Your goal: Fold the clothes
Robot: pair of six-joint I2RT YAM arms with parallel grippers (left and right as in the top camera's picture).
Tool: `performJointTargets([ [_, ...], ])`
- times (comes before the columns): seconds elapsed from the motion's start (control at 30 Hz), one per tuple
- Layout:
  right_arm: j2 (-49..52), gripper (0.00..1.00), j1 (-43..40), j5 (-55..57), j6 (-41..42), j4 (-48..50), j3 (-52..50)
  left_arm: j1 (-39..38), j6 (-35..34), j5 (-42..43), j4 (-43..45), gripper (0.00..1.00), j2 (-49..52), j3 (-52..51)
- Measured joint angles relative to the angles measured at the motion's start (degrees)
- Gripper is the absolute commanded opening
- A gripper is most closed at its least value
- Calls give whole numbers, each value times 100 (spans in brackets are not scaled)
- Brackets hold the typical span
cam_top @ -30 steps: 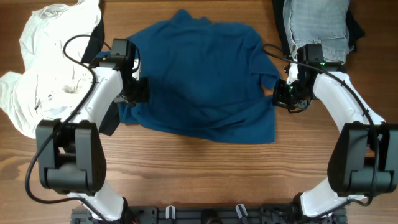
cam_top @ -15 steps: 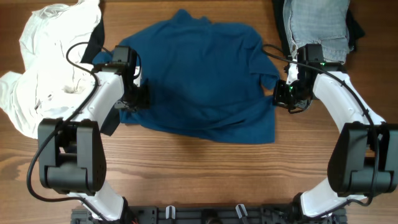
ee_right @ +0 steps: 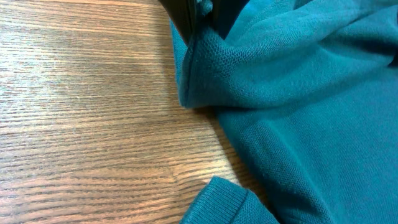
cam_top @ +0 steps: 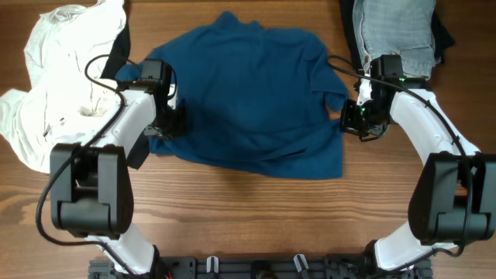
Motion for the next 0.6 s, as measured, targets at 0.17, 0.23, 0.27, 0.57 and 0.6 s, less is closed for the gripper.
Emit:
performJointTargets([
  [0.17,0,5,0,0,0,2,0,0,2,22,0,14,157,-9],
  [0.23,0,5,0,0,0,2,0,0,-2,24,0,14,157,-13],
  [0.27,0,5,0,0,0,2,0,0,4,22,-2,14,157,-13],
  [0.57,0,5,0,0,0,33,0,0,0,26,-363,4,157,83],
  [0.6,0,4,0,0,0,42,0,0,0,24,-479,4,157,153],
])
